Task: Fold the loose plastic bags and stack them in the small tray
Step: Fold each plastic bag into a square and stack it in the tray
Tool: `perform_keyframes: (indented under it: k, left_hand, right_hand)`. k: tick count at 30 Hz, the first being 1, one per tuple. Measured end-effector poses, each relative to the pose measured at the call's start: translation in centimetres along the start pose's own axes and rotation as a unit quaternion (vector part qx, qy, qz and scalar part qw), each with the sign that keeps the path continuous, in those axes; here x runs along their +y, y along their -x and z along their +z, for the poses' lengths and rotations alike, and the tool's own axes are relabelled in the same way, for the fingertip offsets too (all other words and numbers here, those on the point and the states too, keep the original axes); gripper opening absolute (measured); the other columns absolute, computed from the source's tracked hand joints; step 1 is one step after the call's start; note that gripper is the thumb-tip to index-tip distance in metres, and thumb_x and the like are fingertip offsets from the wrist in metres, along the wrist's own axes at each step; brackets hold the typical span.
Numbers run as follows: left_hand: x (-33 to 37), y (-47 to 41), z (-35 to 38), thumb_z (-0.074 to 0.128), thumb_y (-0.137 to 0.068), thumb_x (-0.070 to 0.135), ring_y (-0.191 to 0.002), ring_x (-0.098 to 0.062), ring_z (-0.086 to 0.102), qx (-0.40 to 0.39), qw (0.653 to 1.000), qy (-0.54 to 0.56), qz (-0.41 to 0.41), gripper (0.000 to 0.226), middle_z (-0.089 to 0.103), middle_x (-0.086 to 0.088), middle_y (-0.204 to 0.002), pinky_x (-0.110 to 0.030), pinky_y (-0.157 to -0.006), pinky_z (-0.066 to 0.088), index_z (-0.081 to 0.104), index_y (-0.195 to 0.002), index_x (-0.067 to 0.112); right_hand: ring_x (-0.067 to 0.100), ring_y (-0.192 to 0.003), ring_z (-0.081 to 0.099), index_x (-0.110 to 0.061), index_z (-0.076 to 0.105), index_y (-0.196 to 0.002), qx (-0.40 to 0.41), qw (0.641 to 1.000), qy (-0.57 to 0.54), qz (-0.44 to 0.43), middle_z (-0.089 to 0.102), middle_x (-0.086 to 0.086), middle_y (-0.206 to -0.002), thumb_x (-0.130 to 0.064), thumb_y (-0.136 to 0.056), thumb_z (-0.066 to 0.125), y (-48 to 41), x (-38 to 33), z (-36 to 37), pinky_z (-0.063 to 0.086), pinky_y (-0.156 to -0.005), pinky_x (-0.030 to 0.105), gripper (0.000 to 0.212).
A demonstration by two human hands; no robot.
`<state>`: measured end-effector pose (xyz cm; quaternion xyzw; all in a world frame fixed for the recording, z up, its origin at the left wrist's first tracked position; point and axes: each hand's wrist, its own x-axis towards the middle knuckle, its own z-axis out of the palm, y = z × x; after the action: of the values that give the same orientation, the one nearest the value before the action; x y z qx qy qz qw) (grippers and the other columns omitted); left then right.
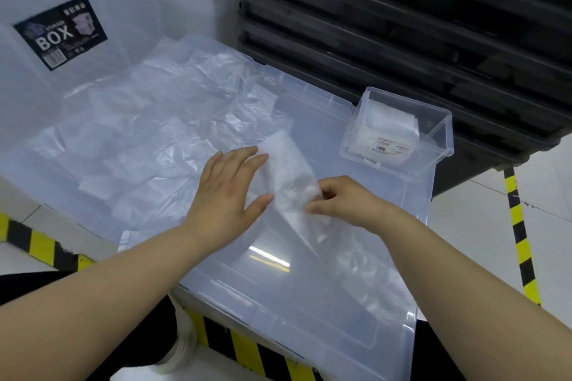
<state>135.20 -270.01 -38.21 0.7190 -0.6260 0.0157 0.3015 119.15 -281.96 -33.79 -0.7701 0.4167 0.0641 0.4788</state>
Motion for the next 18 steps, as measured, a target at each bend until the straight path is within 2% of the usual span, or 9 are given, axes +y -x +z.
perform_keyframes:
  k: [2, 3, 5, 7, 9, 12, 14, 16, 18]
  left_hand:
    - [0.4, 0.0, 0.3, 0.042, -0.086, 0.041, -0.118, -0.023, 0.037, 0.025, 0.999, -0.006, 0.045, 0.046, 0.040, -0.007, -0.130, -0.031, -0.107, 0.013, 0.042, -0.123, 0.013]
    - [0.5, 0.0, 0.5, 0.038, -0.090, 0.042, -0.119, -0.023, 0.037, 0.026, 0.997, -0.011, 0.065, 0.043, 0.038, -0.006, -0.131, -0.030, -0.109, 0.011, 0.041, -0.123, 0.014]
    - [0.8, 0.3, 1.0, 0.034, -0.093, 0.042, -0.117, -0.022, 0.040, 0.001, 0.993, -0.014, 0.116, 0.040, 0.048, -0.008, -0.129, -0.031, -0.109, 0.015, 0.045, -0.121, 0.016]
    - [1.1, 0.7, 1.4, 0.042, -0.085, 0.039, -0.111, -0.021, 0.051, -0.049, 0.984, -0.010, 0.173, 0.039, 0.063, -0.008, -0.117, -0.034, -0.101, 0.036, 0.057, -0.114, 0.018]
    - [1.4, 1.0, 1.6, 0.042, -0.078, 0.038, -0.100, -0.018, 0.064, -0.107, 0.971, -0.026, 0.212, 0.042, 0.069, -0.003, -0.108, -0.038, -0.083, 0.052, 0.069, -0.104, 0.018]
    - [1.4, 1.1, 1.8, 0.037, -0.075, 0.041, -0.091, -0.009, 0.068, -0.176, 0.958, -0.050, 0.220, 0.045, 0.071, 0.007, -0.101, -0.028, -0.075, 0.054, 0.073, -0.095, 0.024]
    - [1.3, 1.2, 1.9, 0.035, -0.074, 0.042, -0.091, -0.006, 0.068, -0.201, 0.956, -0.045, 0.211, 0.046, 0.070, 0.009, -0.102, -0.022, -0.073, 0.053, 0.073, -0.094, 0.027]
    - [1.2, 1.2, 2.0, 0.035, -0.074, 0.042, -0.091, -0.006, 0.068, -0.208, 0.954, -0.040, 0.211, 0.046, 0.070, 0.008, -0.104, -0.022, -0.073, 0.053, 0.073, -0.094, 0.027]
    - [1.2, 1.1, 2.1, 0.036, -0.074, 0.042, -0.090, -0.007, 0.068, -0.212, 0.955, -0.032, 0.205, 0.046, 0.070, 0.007, -0.103, -0.024, -0.072, 0.054, 0.073, -0.094, 0.025]
  right_hand:
    - [0.009, -0.056, 0.042, -0.008, 0.057, -0.074, 0.084, 0.988, -0.129, 0.019, 0.048, 0.000, -0.065, -0.011, -0.085, 0.064, 0.0, 0.7, 0.1, 0.034, -0.047, 0.009, 0.013]
    - [0.011, -0.058, 0.044, -0.004, 0.061, -0.079, 0.127, 0.978, -0.159, 0.034, 0.051, 0.003, -0.068, -0.011, -0.085, 0.064, -0.1, 1.0, 0.1, 0.037, -0.051, 0.012, 0.010]
    - [0.013, -0.060, 0.047, -0.001, 0.063, -0.077, 0.182, 0.969, -0.156, 0.061, 0.055, 0.004, -0.069, -0.014, -0.086, 0.064, -0.5, 1.5, 0.3, 0.038, -0.056, 0.019, 0.015]
    - [0.010, -0.053, 0.043, -0.009, 0.057, -0.063, 0.201, 0.969, -0.118, 0.085, 0.055, -0.003, -0.062, -0.020, -0.088, 0.061, -1.0, 1.8, 0.4, 0.033, -0.051, 0.020, 0.027]
    - [0.010, -0.054, 0.045, -0.015, 0.053, -0.060, 0.195, 0.974, -0.072, 0.092, 0.056, -0.005, -0.065, -0.025, -0.089, 0.059, -1.5, 1.9, 0.5, 0.037, -0.056, 0.022, 0.030]
    - [0.019, -0.085, 0.056, -0.016, 0.055, -0.091, 0.183, 0.978, 0.050, 0.091, 0.057, -0.002, -0.086, -0.033, -0.089, 0.057, -1.7, 1.6, 0.6, 0.042, -0.079, 0.031, 0.017]
    - [0.024, -0.104, 0.054, -0.015, 0.046, -0.118, 0.195, 0.970, 0.110, 0.091, 0.054, 0.003, -0.101, -0.034, -0.088, 0.058, -1.4, 1.9, 0.4, 0.041, -0.089, 0.033, 0.037]
    - [0.027, -0.111, 0.050, -0.010, 0.043, -0.127, 0.255, 0.946, 0.199, 0.018, 0.052, 0.008, -0.116, -0.028, -0.087, 0.061, -0.5, 2.2, 0.4, 0.038, -0.093, 0.034, 0.047]
    - [0.032, -0.100, 0.058, -0.003, 0.058, -0.110, 0.302, 0.893, 0.290, -0.165, 0.059, 0.014, -0.107, -0.022, -0.078, 0.069, 0.7, 2.7, 0.6, 0.046, -0.085, 0.036, 0.039]
